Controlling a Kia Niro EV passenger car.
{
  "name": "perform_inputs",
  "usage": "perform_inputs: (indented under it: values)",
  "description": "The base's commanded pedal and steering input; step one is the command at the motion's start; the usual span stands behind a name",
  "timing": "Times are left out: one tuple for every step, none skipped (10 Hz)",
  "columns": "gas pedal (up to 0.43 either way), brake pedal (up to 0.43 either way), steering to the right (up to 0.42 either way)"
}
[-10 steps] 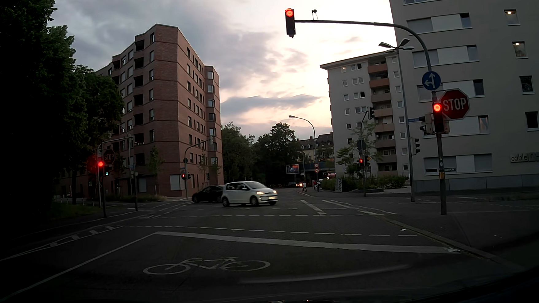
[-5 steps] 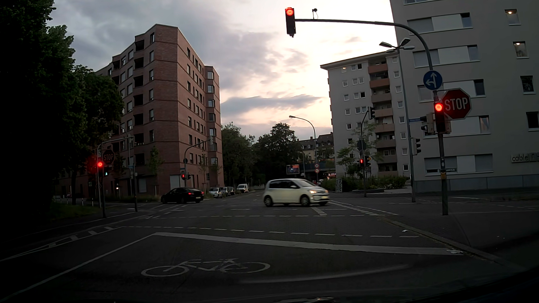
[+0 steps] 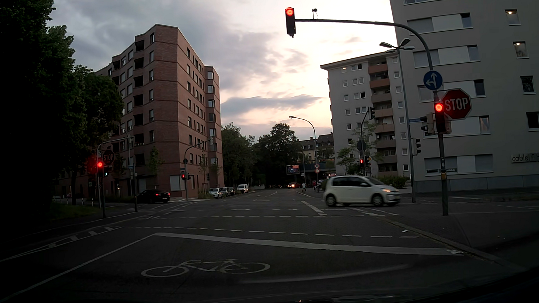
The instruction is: Follow the waypoints while adhering to traffic rules and regulations
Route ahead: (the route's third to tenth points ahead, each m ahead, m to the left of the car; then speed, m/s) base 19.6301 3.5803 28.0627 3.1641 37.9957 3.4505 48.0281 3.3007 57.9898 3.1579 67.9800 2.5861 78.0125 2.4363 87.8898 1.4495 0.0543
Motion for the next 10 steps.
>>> perform_inputs:
  values:
    - [0.000, 0.128, -0.004]
    - [0.000, 0.128, -0.005]
    - [0.000, 0.134, -0.005]
    - [0.000, 0.134, -0.005]
    - [0.000, 0.134, -0.004]
    - [0.000, 0.140, -0.005]
    - [0.000, 0.140, -0.005]
    - [0.000, 0.140, -0.006]
    - [0.000, 0.140, -0.006]
    - [0.000, 0.146, -0.006]
